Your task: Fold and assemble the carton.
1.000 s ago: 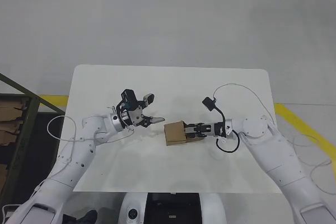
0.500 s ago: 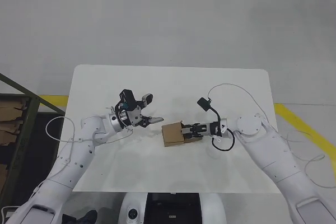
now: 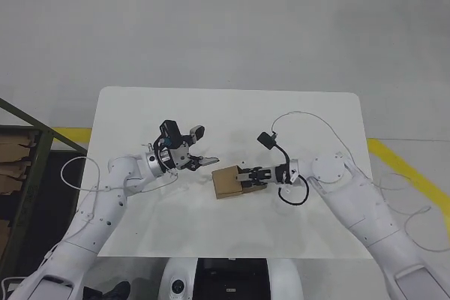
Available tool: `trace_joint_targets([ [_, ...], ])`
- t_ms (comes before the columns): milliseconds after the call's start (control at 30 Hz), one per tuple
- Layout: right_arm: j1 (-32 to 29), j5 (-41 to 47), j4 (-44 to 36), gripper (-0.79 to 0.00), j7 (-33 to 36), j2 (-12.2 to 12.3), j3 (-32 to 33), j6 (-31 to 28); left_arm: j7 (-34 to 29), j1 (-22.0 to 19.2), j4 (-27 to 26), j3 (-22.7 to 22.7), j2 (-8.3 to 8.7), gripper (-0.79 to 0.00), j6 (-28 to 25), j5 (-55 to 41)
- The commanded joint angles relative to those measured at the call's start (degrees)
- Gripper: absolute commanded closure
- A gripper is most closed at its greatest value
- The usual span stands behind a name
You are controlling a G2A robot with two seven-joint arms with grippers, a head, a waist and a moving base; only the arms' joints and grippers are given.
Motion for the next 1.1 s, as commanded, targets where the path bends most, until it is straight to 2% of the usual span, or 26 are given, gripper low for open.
trace_joint_targets([
  [0,-0.1,-1.1,-0.8,-0.185,-0.2,0.1,0.0,0.9,0.0,0.1,-0.1,0.0,0.00,-0.677,0.0,0.0],
  [267,0.5,-3.6,-2.0,-0.206,-0.8,-0.2,-1.3,4.0,0.4,0.4,-0.1,-0.4,0.06,-0.677,-0.1,0.2],
  [433,0.6,-4.4,-2.2,-0.175,-1.3,-0.5,-2.0,4.7,0.5,0.5,-0.2,-0.6,0.08,-0.677,-0.1,0.3],
  [533,0.7,-4.7,-2.2,-0.099,-1.4,-0.7,-2.4,5.0,0.5,0.6,-0.3,-0.6,0.07,-0.680,-0.1,0.2],
  [567,0.7,-4.8,-2.2,-0.028,-1.5,-0.7,-2.5,5.1,0.6,0.6,-0.3,-0.6,0.07,-0.680,-0.2,0.3],
  [600,0.7,-4.9,-2.2,0.000,-1.6,-0.7,-2.6,5.1,0.6,0.6,-0.3,-0.6,0.08,-0.680,-0.2,0.3],
  [800,0.6,-3.0,-2.0,0.000,-1.2,-0.8,-2.0,4.7,0.6,0.6,-0.3,-0.8,0.09,-0.680,-0.2,0.2],
  [1067,-1.1,1.8,-2.0,0.000,1.4,0.2,2.3,2.8,0.6,0.6,-0.2,-1.1,0.10,-0.690,-0.2,0.2],
])
